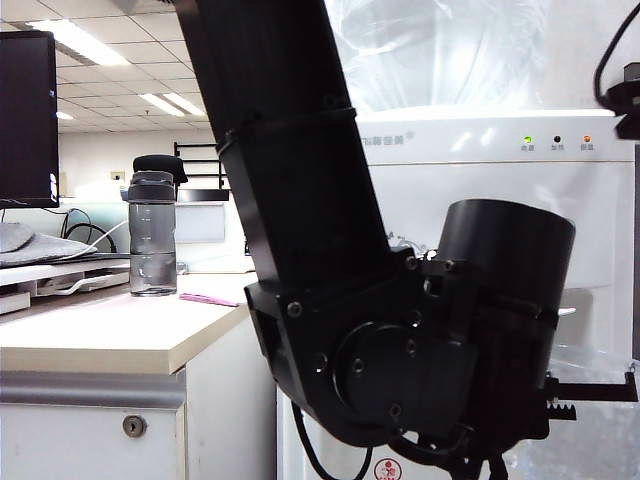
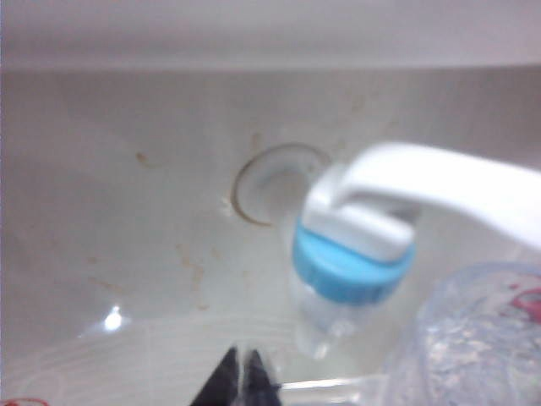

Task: Pick up the plastic mug from the left desk, go to the cold water outlet of the water dispenser, press the vertical switch to get some water, then put the mug back on the desk.

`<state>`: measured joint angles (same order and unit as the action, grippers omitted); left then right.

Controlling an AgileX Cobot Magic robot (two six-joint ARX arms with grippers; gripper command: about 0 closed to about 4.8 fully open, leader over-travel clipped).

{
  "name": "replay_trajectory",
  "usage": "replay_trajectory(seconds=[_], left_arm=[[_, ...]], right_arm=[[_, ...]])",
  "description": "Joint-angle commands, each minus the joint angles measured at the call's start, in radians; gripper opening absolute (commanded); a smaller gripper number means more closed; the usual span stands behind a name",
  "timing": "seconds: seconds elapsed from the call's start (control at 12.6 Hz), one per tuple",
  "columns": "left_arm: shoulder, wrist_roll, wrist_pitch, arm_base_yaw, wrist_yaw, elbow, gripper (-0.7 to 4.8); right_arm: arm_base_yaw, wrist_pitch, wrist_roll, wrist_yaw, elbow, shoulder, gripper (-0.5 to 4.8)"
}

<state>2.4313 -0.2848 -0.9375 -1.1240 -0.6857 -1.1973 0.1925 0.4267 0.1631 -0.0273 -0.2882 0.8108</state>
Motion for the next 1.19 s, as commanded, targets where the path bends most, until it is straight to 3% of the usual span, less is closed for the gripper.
replay_trajectory(seconds=[0.08,1.19], left_arm=[[-0.025,-0.003,-0.047,-0.003,-0.01,0.01,-0.05],[-0.039,0.017,-0.05,-0.005,-0.01,0.021,-0.05]], right_arm=[[-0.018,0.004,0.002,0.002,-0.005,-0.025,-0.01],[-0.019,-0.015,0.002,0.0,-0.005,-0.04,-0.01]])
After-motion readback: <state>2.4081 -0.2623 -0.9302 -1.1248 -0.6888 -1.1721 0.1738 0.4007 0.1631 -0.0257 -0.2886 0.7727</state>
